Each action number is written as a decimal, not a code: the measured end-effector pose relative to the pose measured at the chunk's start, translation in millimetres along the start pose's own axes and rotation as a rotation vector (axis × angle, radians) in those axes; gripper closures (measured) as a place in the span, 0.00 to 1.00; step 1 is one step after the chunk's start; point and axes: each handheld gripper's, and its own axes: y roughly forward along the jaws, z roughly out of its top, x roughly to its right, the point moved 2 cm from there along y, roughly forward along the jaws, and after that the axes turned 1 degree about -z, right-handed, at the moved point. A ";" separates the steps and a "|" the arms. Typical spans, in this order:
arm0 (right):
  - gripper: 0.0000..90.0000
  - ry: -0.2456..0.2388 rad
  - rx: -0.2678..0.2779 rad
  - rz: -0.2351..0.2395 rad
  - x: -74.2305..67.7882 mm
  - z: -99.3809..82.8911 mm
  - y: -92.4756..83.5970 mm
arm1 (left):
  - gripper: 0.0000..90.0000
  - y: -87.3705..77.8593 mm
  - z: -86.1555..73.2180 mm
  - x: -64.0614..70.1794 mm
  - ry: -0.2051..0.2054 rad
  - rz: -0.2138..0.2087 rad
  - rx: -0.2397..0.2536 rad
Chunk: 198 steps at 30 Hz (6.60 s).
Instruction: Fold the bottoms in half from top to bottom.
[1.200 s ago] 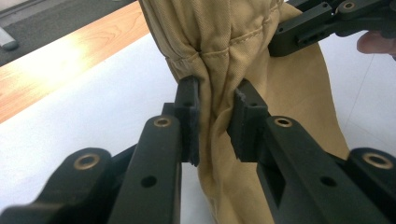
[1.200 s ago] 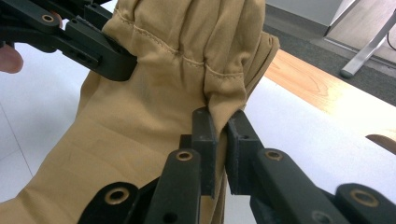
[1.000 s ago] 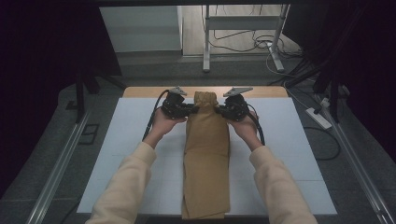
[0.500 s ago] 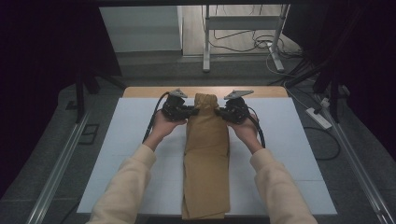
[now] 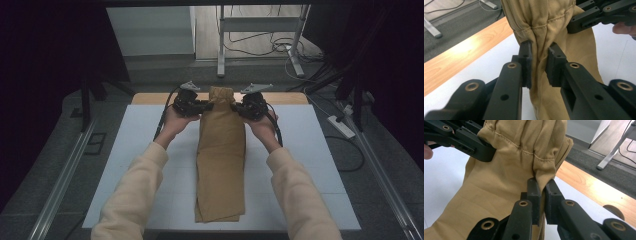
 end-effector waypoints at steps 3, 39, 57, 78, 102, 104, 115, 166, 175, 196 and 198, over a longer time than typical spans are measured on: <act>0.93 0.001 -0.005 0.008 -0.9 -2.8 1.1 | 0.84 1.3 -4.4 1.0 -0.003 -0.007 -0.010; 0.93 -0.004 0.017 0.074 -26.5 -32.7 -13.8 | 0.94 -10.7 -38.4 27.0 0.010 -0.054 0.006; 0.93 0.012 0.014 0.112 -35.1 -47.5 -18.5 | 0.94 -12.2 -52.4 38.1 0.010 -0.071 0.006; 0.93 0.000 -0.009 0.151 -51.5 -67.4 -27.0 | 0.94 -15.8 -76.6 53.7 0.012 -0.112 -0.003; 0.93 0.019 -0.034 0.195 -70.6 -97.1 -34.1 | 0.94 -15.9 -105.5 73.6 0.006 -0.157 -0.026; 0.93 0.021 -0.035 0.195 -72.2 -98.8 -34.3 | 0.94 -15.5 -106.9 74.8 0.006 -0.158 -0.027; 0.93 0.023 -0.031 0.211 -78.9 -109.2 -37.0 | 0.94 -15.8 -114.6 82.5 0.005 -0.177 -0.041; 0.93 -0.031 -0.074 0.284 -111.9 -141.9 -64.6 | 0.92 -25.9 -147.9 117.9 0.035 -0.221 -0.081; 0.93 -0.044 -0.089 0.291 -118.0 -149.0 -68.7 | 0.91 -27.9 -155.5 123.2 0.052 -0.223 -0.090; 0.87 -0.084 -0.114 0.305 -129.7 -162.2 -79.7 | 0.83 -31.7 -169.1 135.1 0.090 -0.233 -0.111; 0.83 -0.085 -0.113 0.305 -130.0 -162.8 -81.3 | 0.77 -33.4 -170.3 134.1 0.090 -0.228 -0.113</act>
